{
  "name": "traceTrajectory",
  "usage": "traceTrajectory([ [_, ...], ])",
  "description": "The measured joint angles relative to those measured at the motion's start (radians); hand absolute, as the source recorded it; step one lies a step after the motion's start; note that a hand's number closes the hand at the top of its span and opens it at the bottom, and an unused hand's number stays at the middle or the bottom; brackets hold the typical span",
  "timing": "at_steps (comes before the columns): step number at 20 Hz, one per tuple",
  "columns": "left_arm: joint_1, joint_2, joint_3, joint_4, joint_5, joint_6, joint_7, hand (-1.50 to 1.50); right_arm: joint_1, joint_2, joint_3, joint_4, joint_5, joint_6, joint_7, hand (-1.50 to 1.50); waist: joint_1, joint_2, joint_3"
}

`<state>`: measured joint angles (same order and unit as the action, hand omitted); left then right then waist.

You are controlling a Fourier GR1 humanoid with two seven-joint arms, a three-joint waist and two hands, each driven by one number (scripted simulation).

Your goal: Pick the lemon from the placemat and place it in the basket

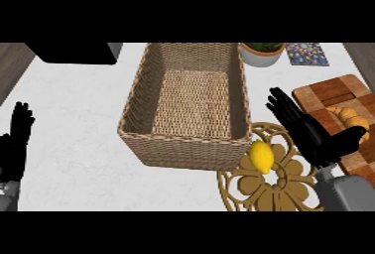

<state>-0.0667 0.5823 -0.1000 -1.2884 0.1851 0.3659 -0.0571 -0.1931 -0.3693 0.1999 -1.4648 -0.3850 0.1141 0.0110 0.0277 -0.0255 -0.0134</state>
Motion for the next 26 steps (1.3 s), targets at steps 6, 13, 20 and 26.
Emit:
traceTrajectory([
  [6, -0.089, 0.004, -0.045, -0.107, -0.022, -0.076, -0.035, 0.0, -0.151, 0.088, 0.102, -0.02, 0.059, -0.002, 0.055, 1.5, -0.009, 0.019, 0.01],
  [13, -0.133, 0.002, -0.083, -0.157, -0.025, -0.139, -0.025, 0.0, -0.146, 0.302, 0.302, -0.089, 0.106, -0.313, 0.04, -1.5, -0.024, 0.017, 0.014],
  [20, -0.135, 0.009, -0.077, -0.155, -0.019, -0.172, -0.02, 0.0, -0.337, 0.217, 0.39, -0.086, 0.464, -0.51, 0.279, -1.5, -0.043, 0.006, 0.007],
  [26, -0.146, -0.006, -0.091, -0.166, -0.018, -0.184, -0.018, 0.0, -0.557, 0.008, 0.447, -0.055, 0.6, -0.28, 0.574, -1.5, -0.048, 0.0, 0.003],
])
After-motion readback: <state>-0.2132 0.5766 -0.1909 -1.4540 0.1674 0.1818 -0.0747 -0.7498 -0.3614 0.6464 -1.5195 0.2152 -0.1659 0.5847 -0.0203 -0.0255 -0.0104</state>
